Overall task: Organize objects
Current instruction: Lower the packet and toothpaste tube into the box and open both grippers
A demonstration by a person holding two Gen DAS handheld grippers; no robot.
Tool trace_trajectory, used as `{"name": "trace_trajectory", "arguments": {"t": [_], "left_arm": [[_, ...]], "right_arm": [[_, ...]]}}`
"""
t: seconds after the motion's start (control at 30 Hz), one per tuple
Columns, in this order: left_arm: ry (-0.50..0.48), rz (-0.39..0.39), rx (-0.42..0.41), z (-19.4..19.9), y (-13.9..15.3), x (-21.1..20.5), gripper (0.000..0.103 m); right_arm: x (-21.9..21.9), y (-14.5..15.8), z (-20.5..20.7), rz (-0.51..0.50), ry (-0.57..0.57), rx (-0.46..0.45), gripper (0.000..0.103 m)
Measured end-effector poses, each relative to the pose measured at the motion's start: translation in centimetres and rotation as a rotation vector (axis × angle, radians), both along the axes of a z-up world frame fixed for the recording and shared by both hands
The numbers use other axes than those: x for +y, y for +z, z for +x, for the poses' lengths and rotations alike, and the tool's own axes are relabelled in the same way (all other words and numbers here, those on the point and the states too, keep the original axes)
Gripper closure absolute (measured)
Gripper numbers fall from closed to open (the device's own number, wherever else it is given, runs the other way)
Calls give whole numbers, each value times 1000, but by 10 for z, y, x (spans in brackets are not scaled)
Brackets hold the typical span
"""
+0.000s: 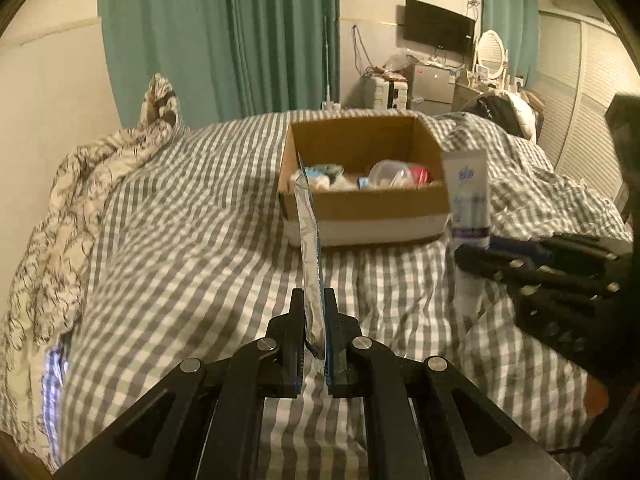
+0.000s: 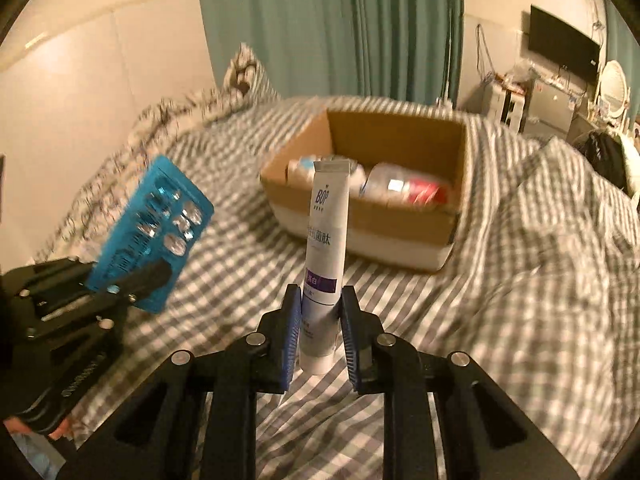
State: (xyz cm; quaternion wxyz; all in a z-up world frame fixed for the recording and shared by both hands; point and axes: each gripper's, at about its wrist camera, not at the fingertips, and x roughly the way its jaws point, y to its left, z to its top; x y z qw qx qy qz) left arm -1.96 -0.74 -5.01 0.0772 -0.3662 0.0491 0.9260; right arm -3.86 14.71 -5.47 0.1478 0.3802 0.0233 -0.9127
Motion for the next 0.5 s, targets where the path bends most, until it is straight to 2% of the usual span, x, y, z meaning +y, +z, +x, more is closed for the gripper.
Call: {"name": "trace_trajectory", "arguments": {"t": [0.13, 0.3, 0.5], "left_arm": [[-25, 9, 21, -10, 17, 6, 96], [-60, 10, 56, -34, 41, 18, 96], [-76, 2, 80, -78, 57, 31, 96]], "right_arm": [[11, 34, 1, -1, -5, 82, 84], [17, 65, -20, 25, -20, 160, 84], [33, 92, -51, 46, -40, 209, 84]]}}
